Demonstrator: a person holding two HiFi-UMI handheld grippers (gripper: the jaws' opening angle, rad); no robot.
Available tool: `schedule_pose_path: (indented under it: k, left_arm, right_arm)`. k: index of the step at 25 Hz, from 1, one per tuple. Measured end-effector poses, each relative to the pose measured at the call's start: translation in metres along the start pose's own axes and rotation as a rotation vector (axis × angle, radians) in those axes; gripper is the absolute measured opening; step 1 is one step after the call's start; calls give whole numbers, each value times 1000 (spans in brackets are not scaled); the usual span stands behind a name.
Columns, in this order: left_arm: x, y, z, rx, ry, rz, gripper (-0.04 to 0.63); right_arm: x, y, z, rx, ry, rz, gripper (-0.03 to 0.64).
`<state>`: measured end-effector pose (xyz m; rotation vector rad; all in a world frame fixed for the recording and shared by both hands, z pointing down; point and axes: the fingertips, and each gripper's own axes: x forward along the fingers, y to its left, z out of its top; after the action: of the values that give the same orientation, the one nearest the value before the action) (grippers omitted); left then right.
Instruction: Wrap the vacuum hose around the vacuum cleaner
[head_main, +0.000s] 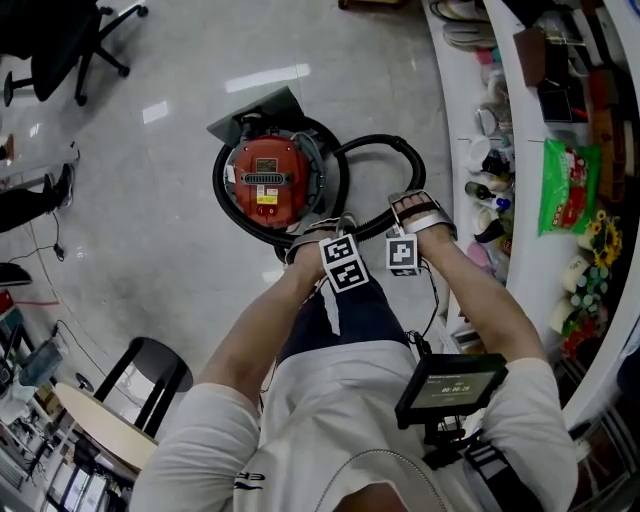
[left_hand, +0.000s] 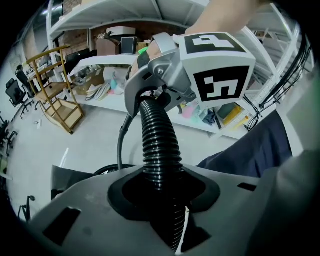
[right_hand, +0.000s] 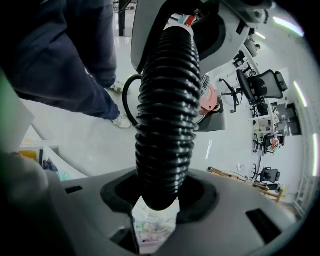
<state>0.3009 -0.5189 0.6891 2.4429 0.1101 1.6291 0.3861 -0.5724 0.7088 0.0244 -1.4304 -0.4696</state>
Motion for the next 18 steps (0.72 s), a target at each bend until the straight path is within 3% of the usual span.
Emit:
schedule_pose_path:
  k: [7,13,16,18]
  left_arm:
    - [7,-5,-12,-23,54,-13,140]
    - [11,-17,-18,21,80,-2,140]
    - [11,-20,-20,34,85,14,140]
    - [11,-20,-20,39,83,29,140]
  right_arm:
    - [4,5,-36,212,-54,109,169]
    - [21,13,-91,510,-10,237,169]
    - [36,19,-104,768,-10,335,169]
    - [48,20,-103,1067,-48,447,169]
